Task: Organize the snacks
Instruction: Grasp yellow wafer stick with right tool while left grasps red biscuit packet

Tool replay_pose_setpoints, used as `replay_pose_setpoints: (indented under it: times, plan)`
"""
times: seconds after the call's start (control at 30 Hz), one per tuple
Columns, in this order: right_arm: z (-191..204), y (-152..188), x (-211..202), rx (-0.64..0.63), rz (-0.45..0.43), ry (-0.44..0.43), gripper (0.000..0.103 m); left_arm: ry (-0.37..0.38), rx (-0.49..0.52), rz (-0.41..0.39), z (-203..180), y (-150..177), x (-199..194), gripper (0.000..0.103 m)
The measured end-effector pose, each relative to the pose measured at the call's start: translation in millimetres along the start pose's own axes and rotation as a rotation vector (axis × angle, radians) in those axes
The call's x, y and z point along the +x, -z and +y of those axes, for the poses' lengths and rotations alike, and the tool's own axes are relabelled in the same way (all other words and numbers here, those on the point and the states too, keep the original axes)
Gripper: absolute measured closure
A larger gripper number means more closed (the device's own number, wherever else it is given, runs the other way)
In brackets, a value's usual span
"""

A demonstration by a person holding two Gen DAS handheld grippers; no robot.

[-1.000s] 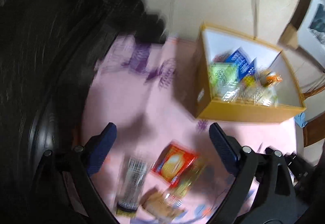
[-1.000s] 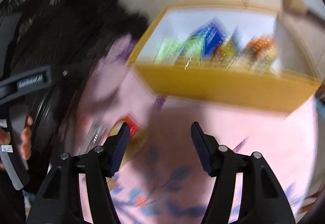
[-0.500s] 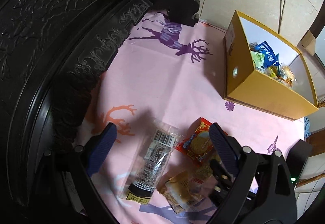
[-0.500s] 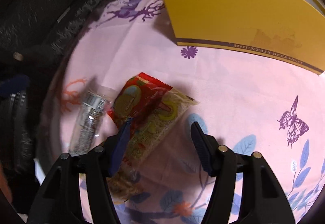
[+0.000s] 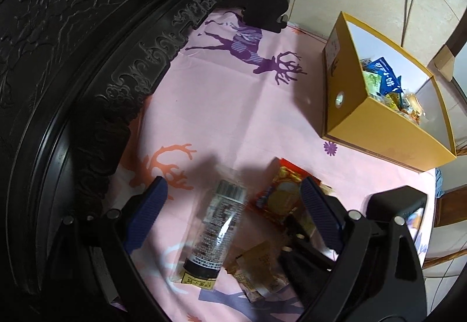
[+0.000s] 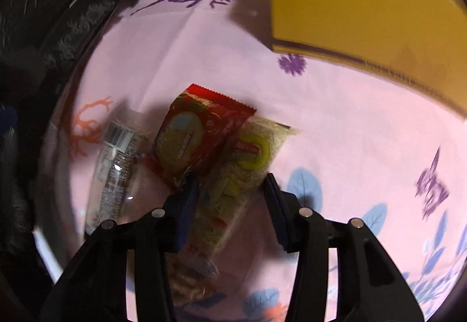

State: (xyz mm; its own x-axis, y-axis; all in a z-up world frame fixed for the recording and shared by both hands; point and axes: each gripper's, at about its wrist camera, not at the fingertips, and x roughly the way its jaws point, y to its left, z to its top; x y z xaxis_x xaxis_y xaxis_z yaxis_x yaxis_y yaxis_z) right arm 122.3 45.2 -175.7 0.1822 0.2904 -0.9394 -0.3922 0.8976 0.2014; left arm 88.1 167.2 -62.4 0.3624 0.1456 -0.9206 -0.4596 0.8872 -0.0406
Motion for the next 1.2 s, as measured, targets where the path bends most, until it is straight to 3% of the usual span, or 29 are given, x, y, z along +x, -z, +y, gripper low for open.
replay_pose_setpoints:
  times: [0.07, 0.13, 0.27, 0.4, 0.5, 0.67, 0.8, 1.0, 1.07, 1.2]
  plan:
    - [8.3, 4.7, 1.1, -0.082, -0.017, 0.043, 0.060, 0.005, 0.008, -0.004, 1.2, -0.1, -4.3, 0.009]
    - [0.4, 12.1, -1.9, -0.111, -0.036, 0.042, 0.074, 0.002, 0.010, -0.003, 2.3, 0.3, -5.7, 0.009]
    - [-42.7, 26.2, -15.7, -0.059, -0.026, 0.045, 0.075, 0.038, 0.035, 0.021, -3.3, 4.0, 4.2, 0.009]
    - [-75.5, 38.2, -27.0, -0.031, -0.014, 0.048, 0.075, 0.055, 0.189, 0.073, -37.1, 19.2, 39.9, 0.009]
    - [-98.5, 42.9, -33.6, 0.005, -0.009, 0.024, 0.075, -0.058, 0.302, 0.080, -59.8, 29.0, 68.3, 0.009]
    - [-117.1, 45.4, -38.1, 0.049, -0.009, -0.010, 0.075, -0.100, 0.323, 0.047, -65.0, 22.5, 88.0, 0.009]
    - [-126.7, 46.8, -41.7, 0.065, -0.009, -0.026, 0.075, -0.026, 0.323, 0.079, -64.3, 20.5, 98.1, 0.006]
    - [-127.0, 46.1, -41.5, 0.077, -0.006, -0.035, 0.075, 0.042, 0.462, 0.087, -93.3, 45.2, 104.2, 0.006]
    - [-126.5, 45.3, -41.1, 0.079, -0.004, -0.037, 0.075, 0.024, 0.445, 0.117, -93.5, 47.8, 114.5, 0.003]
    - [-126.1, 44.7, -40.2, 0.082, -0.006, -0.041, 0.075, 0.101, 0.330, 0.127, -77.8, 42.1, 118.2, 0.002]
